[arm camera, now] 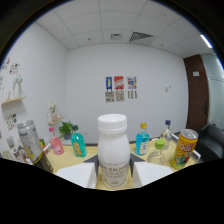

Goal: Make me a cup of Mount Fuji.

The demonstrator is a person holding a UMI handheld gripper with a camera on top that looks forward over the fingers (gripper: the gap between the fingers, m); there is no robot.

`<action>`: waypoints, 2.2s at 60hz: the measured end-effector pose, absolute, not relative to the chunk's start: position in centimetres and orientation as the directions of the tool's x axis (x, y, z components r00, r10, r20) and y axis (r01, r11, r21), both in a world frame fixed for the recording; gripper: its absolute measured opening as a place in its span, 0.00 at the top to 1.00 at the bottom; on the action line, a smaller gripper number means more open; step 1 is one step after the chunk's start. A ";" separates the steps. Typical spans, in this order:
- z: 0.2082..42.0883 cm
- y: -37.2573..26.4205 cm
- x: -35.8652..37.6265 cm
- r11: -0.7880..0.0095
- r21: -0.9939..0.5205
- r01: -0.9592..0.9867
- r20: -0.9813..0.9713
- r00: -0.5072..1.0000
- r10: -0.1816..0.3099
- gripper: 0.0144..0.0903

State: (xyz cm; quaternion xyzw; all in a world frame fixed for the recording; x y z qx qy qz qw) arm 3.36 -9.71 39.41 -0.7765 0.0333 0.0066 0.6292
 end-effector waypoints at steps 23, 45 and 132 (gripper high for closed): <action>42.9 -13.9 3.0 -0.131 -0.990 -0.045 -0.049 0.998 0.027 0.56; 30.9 -22.6 9.4 -0.214 -0.975 -0.057 -0.058 0.998 -0.001 0.57; 12.3 -19.6 11.7 -0.032 0.342 0.939 0.900 -0.318 0.298 0.57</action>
